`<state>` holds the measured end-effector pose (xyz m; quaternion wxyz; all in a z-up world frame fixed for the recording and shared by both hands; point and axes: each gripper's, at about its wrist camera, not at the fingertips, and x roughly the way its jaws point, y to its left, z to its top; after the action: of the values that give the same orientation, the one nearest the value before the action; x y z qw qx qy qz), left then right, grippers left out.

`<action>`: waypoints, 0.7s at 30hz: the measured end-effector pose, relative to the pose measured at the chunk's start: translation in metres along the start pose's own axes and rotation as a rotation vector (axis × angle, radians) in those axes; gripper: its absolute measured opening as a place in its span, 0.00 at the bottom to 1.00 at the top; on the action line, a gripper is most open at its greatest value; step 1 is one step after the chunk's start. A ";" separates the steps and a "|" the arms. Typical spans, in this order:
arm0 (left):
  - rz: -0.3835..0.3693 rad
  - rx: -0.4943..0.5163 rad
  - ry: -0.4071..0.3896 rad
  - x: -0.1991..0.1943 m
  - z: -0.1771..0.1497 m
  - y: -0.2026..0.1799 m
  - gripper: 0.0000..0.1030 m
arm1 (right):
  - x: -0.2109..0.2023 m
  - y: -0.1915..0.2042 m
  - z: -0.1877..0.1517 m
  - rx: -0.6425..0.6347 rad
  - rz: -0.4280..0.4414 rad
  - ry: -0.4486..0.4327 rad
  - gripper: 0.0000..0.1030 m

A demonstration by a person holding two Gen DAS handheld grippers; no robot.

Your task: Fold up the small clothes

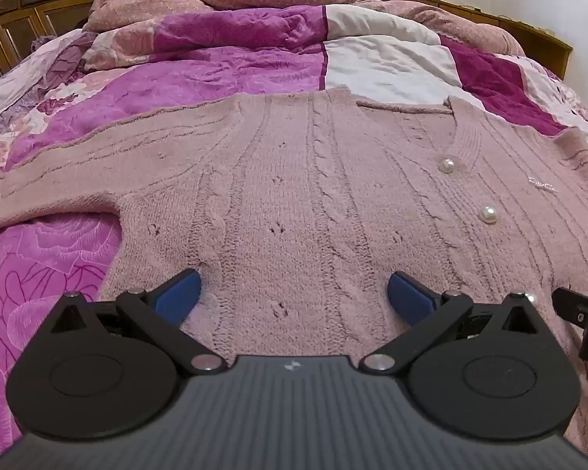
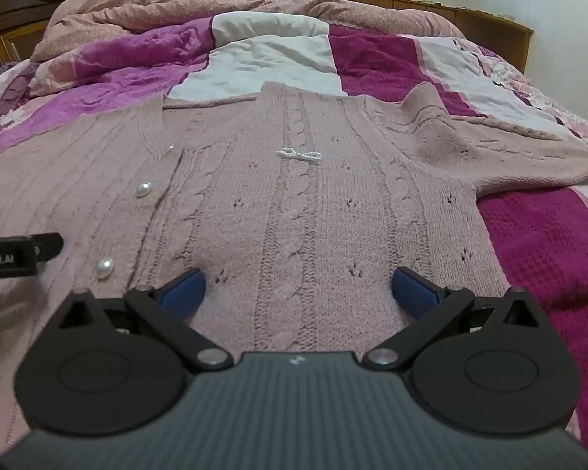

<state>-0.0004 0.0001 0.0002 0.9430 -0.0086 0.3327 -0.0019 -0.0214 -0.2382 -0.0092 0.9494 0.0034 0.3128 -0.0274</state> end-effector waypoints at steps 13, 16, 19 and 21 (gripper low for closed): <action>0.002 0.004 0.011 0.001 0.000 0.000 1.00 | 0.000 0.002 0.000 -0.012 -0.010 -0.002 1.00; 0.002 0.004 0.010 0.001 0.000 0.000 1.00 | 0.000 0.002 0.000 -0.013 -0.010 -0.002 1.00; 0.003 0.004 0.010 0.001 0.000 0.000 1.00 | 0.000 0.002 0.000 -0.013 -0.011 -0.002 1.00; 0.003 0.005 0.010 0.001 0.000 0.000 1.00 | 0.000 0.002 0.000 -0.013 -0.011 -0.002 1.00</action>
<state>0.0004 0.0000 -0.0001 0.9414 -0.0059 0.3374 -0.0014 -0.0214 -0.2363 -0.0091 0.9496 -0.0047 0.3119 -0.0304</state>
